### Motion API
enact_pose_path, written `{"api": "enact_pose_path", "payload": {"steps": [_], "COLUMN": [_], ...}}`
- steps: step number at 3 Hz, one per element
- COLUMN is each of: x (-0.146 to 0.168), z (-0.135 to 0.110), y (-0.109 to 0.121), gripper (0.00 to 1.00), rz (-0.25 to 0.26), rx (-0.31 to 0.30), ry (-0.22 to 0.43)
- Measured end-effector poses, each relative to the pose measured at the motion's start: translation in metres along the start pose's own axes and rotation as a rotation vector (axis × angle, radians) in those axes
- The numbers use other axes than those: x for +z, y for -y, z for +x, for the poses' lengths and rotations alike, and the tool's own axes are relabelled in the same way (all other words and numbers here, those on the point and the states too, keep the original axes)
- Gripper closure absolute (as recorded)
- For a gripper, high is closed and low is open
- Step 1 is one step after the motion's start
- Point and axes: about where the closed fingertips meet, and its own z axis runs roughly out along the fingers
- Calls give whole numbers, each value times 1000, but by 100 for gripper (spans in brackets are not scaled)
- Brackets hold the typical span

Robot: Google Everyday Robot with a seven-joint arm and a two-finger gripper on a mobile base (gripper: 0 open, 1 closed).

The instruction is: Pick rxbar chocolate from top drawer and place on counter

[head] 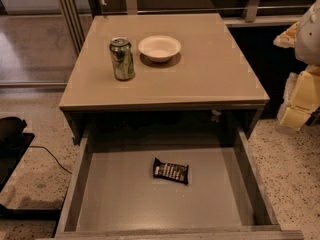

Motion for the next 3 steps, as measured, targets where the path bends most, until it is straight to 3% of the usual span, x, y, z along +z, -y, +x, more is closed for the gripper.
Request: {"api": "enact_pose_path", "payload": {"steps": [2,3], "x": [7,43], "z": [5,19], "y": [4,0], "gripper": [0,0], "rz": [9,-39], "rx": [18,29], "ry": [-6,31]}}
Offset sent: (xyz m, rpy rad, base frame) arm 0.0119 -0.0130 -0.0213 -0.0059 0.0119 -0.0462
